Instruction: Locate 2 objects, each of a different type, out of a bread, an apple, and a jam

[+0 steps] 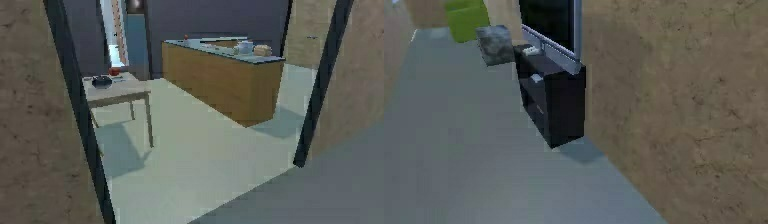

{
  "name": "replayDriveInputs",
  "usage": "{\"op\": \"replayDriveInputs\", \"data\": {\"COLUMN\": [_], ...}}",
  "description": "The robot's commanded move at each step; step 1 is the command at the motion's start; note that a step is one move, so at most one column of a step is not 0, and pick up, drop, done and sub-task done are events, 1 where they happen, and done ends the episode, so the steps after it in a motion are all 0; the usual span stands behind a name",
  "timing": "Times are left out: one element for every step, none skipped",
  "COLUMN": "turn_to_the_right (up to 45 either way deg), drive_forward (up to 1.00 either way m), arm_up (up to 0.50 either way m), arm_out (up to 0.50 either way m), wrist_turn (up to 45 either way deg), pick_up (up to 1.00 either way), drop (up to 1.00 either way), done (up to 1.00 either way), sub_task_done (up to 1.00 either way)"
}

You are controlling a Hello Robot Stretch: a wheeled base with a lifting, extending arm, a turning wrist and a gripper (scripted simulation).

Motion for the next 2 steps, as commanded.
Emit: {"op": "replayDriveInputs", "data": {"turn_to_the_right": [15.0, 0.0], "drive_forward": [0.00, 1.00], "arm_up": [0.00, 0.00], "arm_out": [0.00, 0.00], "wrist_turn": [0.0, 0.0], "pick_up": [0.00, 0.00], "drop": [0.00, 0.00], "done": [0.00, 0.00], "sub_task_done": [0.00, 0.00]}}
